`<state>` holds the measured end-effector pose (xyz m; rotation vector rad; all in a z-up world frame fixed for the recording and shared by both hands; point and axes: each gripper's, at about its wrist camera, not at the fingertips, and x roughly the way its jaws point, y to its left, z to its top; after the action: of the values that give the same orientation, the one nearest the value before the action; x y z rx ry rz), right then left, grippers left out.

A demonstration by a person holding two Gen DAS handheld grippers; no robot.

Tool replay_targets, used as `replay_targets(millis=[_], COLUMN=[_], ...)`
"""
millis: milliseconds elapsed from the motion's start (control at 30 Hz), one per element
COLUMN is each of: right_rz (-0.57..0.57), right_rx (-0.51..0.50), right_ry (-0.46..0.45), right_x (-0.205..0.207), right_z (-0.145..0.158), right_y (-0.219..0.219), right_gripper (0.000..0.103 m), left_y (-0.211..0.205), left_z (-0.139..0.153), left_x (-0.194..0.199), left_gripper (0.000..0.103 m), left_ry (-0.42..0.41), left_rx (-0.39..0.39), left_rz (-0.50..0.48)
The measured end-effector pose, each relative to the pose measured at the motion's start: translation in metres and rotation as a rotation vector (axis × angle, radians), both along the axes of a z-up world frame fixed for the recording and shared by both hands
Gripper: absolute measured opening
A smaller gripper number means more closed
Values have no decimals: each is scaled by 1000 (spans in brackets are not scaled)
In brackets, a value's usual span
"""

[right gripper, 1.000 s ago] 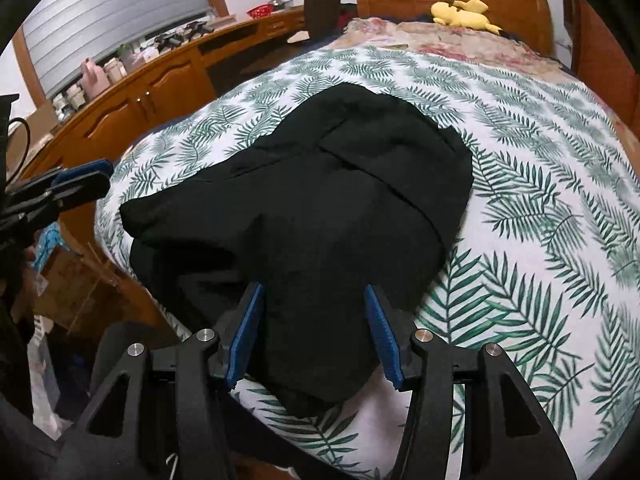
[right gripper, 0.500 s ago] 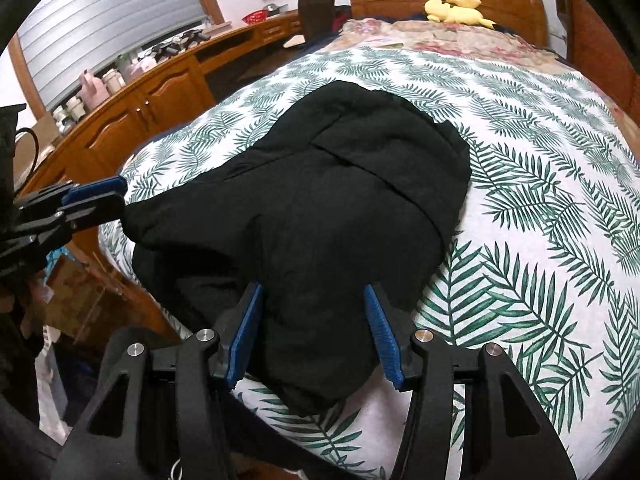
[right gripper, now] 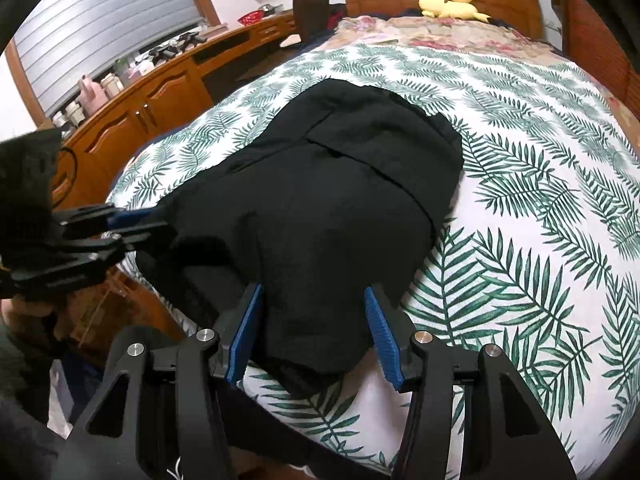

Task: Fold large clothes
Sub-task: 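Grasp the folded black coat with the left tool at its middle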

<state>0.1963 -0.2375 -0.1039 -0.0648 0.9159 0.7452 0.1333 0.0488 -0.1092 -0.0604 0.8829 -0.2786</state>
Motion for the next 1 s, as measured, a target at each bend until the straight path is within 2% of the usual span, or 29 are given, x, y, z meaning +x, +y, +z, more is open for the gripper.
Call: replay_targets(millis=[100, 133, 167, 233, 267, 333, 533, 567, 733, 900, 1000], right_rz=[-2, -3, -5, -5, -5, -4, 9, 14, 62, 128, 154], right_rx=[1, 1, 1, -1, -4, -12, -19, -18, -6, -21, -50], right_ry=[1, 1, -1, -6, -9, -19, -77, -96, -149, -180, -171], right_x=[-2, -2, -3, -4, -4, -5, -7, -8, -12, -20, -23], right_z=[0, 0, 1, 3, 3, 6, 23, 27, 42, 43, 34], right_y=[-1, -2, -2, -2, -2, 0, 10, 14, 39, 74, 88], right_gripper=[53, 53, 53, 53, 53, 53, 52, 44, 26, 25, 25], left_y=[3, 2, 1, -2, -1, 4, 24, 31, 64, 81, 85], left_z=[-2, -1, 1, 5, 11, 25, 47, 48, 39, 16, -3], left_x=[1, 0, -1, -6, -11, -20, -40, -43, -54, -66, -67], left_gripper=[27, 24, 14, 5, 2, 1, 1, 1, 1, 1, 1], left_ry=[-5, -16, -25, -49, -91, -168, -234, -235, -214, -167, -131], left_rx=[-41, -42, -40, -31, -18, -14, 12, 9, -1, -9, -19], left_rz=[8, 5, -4, -19, 0, 38, 74, 87, 155, 181, 184])
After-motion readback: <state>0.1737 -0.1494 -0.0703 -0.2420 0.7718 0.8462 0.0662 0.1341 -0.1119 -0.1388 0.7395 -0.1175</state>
